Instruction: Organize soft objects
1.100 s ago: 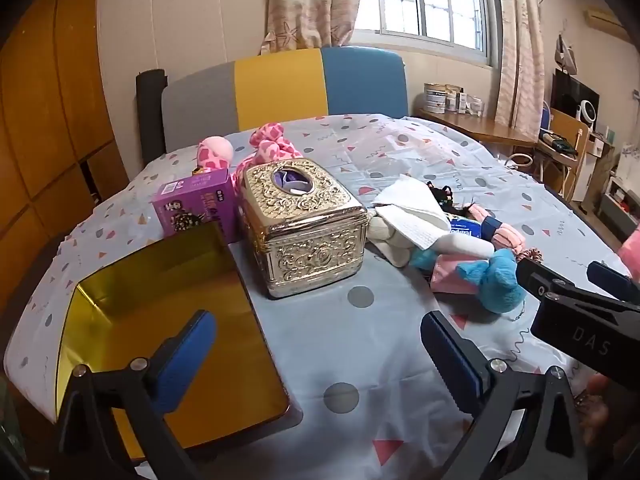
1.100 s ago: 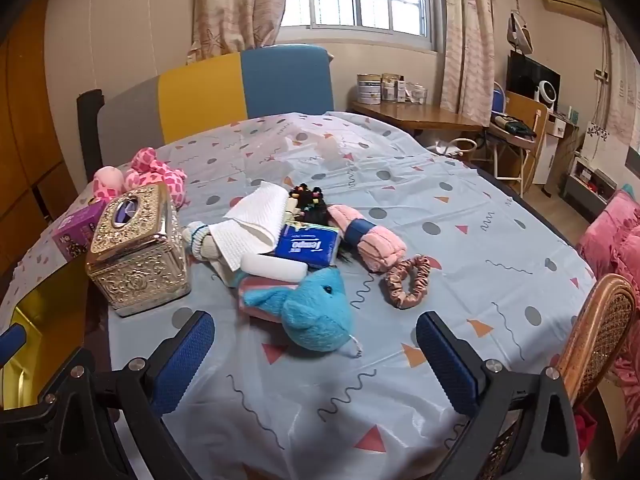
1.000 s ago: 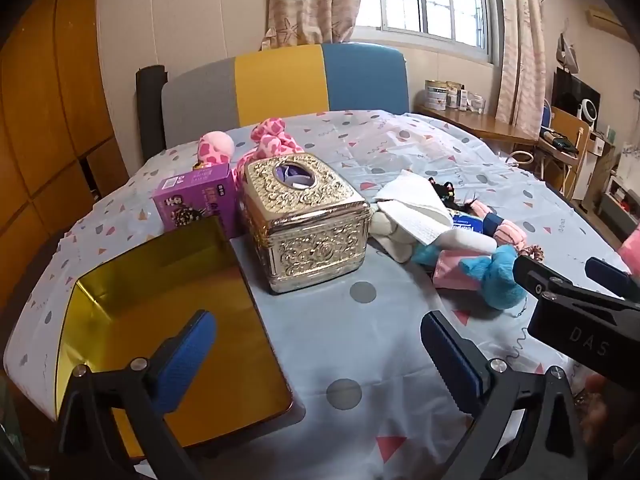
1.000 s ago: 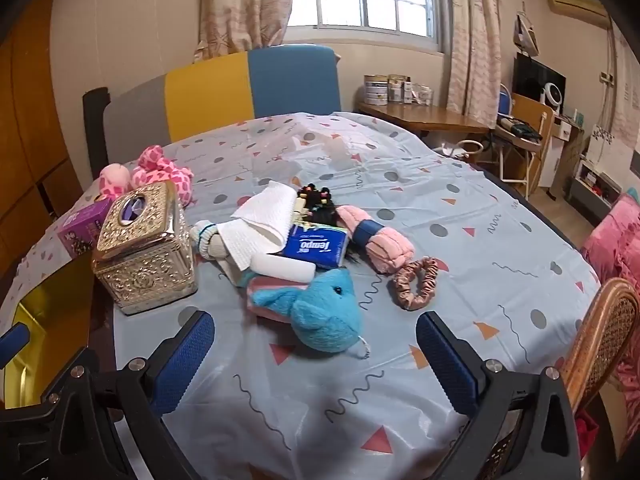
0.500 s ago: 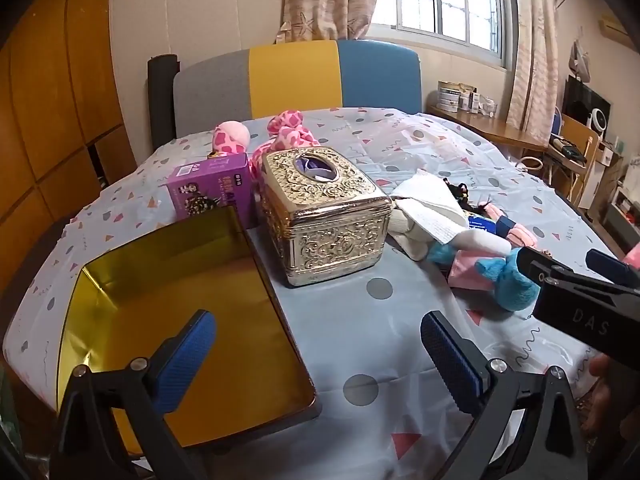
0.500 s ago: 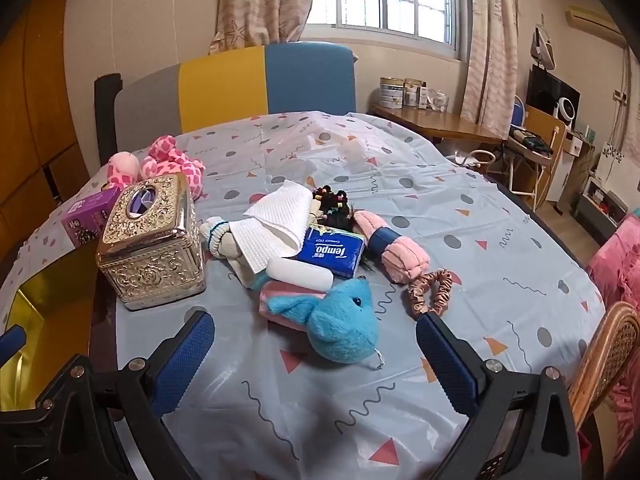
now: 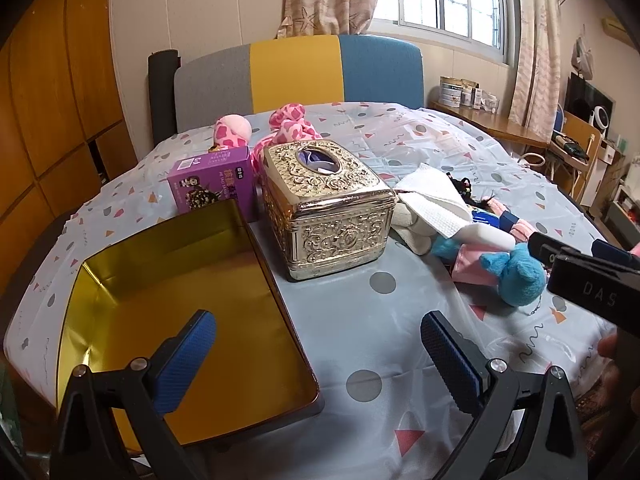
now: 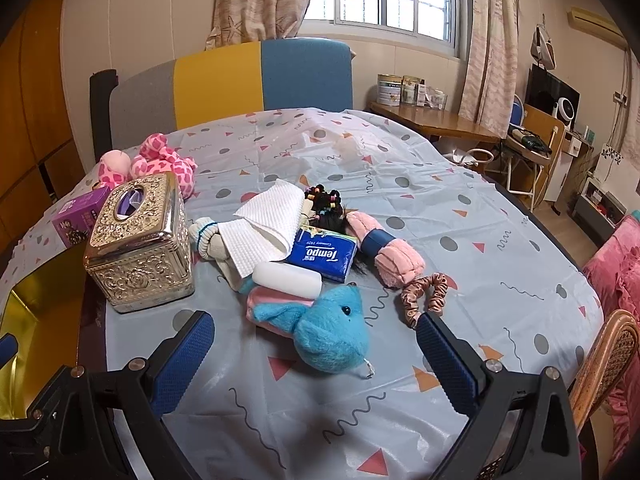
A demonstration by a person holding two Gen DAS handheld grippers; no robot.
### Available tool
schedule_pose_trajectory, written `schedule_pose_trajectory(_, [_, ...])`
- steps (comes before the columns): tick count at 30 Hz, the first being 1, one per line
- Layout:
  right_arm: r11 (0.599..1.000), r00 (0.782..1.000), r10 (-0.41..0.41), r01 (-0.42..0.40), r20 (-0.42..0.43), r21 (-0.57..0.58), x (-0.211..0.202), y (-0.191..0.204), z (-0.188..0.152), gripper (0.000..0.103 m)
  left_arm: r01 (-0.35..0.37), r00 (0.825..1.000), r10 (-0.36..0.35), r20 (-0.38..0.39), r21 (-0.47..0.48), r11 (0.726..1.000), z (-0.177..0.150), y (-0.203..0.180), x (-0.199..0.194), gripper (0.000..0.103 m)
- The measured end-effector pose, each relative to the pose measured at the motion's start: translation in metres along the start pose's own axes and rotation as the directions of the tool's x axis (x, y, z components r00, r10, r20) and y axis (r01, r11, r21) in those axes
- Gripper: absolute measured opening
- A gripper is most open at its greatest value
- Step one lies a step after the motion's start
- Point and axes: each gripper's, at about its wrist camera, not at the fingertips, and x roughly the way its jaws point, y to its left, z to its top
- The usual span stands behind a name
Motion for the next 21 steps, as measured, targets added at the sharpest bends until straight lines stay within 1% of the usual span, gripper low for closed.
schedule_pose_trajectory(21, [0.996,0.998,-0.056,0.055,0.025,0.07,0.004,-0.043,0.017,0.103,-0.002,1.0,0.003,-0.016,0.037,0.999,-0.001,-0.008,0.002,0.103])
